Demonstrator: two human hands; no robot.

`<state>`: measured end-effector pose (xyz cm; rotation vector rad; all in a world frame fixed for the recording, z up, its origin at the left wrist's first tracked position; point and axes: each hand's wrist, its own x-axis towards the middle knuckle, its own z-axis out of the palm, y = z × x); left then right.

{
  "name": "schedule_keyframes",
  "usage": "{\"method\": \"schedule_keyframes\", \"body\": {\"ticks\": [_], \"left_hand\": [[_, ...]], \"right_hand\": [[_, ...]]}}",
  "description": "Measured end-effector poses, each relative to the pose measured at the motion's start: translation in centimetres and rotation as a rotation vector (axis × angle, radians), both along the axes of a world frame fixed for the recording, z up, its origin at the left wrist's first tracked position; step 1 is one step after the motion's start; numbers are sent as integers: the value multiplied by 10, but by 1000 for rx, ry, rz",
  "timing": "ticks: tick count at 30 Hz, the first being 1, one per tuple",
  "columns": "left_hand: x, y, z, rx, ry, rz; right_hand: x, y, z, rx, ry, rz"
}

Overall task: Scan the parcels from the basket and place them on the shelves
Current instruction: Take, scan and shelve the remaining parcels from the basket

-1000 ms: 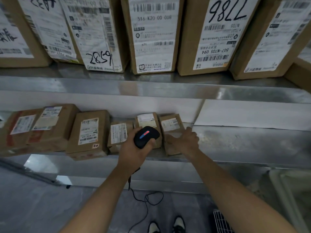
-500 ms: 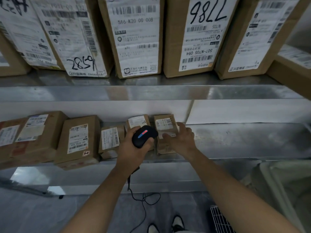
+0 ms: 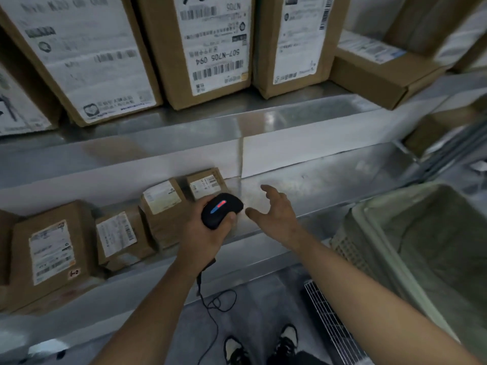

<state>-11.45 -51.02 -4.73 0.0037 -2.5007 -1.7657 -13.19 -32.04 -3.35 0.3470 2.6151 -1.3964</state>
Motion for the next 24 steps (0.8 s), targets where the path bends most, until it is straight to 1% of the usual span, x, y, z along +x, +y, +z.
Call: {"method": "schedule_keyframes", "body": {"ticks": [8, 13, 24], "left_hand": [[3, 67, 7, -57, 23, -177], [8, 125, 12, -60, -22, -297], [34, 259, 23, -120, 17, -553]], "right_hand": [[37, 69, -2, -58, 19, -130], [73, 131, 5, -95, 20, -278], [158, 242, 3, -57, 15, -602]]}}
